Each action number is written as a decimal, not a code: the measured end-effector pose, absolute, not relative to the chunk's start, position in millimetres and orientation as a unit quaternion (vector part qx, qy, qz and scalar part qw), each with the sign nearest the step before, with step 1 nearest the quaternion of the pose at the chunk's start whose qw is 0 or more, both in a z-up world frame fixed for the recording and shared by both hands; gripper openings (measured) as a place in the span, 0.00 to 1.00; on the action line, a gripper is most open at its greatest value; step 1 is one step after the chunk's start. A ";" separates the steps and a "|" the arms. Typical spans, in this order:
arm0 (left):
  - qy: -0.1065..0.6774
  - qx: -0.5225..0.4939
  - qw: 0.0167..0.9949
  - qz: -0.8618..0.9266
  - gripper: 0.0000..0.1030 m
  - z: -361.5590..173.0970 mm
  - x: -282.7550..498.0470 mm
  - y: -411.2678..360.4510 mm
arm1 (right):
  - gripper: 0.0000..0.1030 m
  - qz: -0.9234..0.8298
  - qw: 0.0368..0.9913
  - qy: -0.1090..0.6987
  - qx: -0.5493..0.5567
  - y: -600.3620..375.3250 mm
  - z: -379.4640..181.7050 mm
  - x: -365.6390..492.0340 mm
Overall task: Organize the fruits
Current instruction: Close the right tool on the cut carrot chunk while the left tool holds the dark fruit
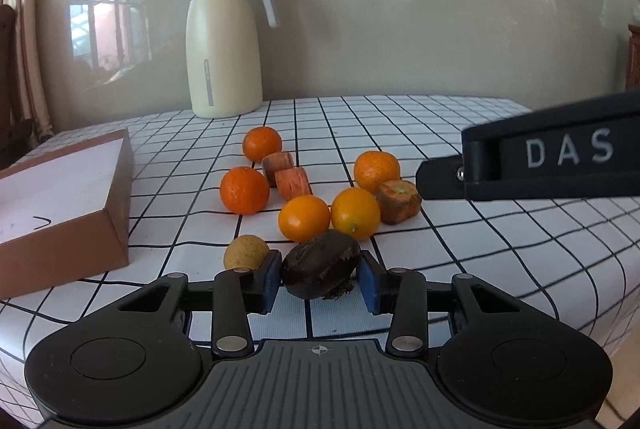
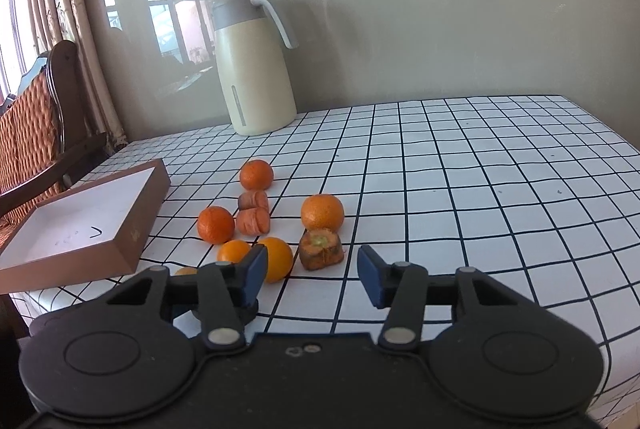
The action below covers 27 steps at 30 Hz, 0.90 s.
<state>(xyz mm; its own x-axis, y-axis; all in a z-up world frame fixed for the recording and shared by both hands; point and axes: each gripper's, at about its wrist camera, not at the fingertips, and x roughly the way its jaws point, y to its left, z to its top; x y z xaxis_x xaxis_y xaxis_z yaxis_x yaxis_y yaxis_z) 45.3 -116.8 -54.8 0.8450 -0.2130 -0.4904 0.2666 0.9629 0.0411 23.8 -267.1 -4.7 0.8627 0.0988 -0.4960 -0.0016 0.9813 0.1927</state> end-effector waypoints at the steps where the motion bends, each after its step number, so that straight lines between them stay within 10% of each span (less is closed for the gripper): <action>1: 0.249 0.048 0.959 -0.125 0.39 -55.0 46.4 -115.5 | 0.38 0.025 0.960 0.263 0.093 -267.2 -5.3 26.5; 27: 0.256 0.032 0.962 -0.088 0.39 -56.3 62.4 -101.2 | 0.32 -0.001 0.949 0.296 0.107 -268.0 -29.2 83.5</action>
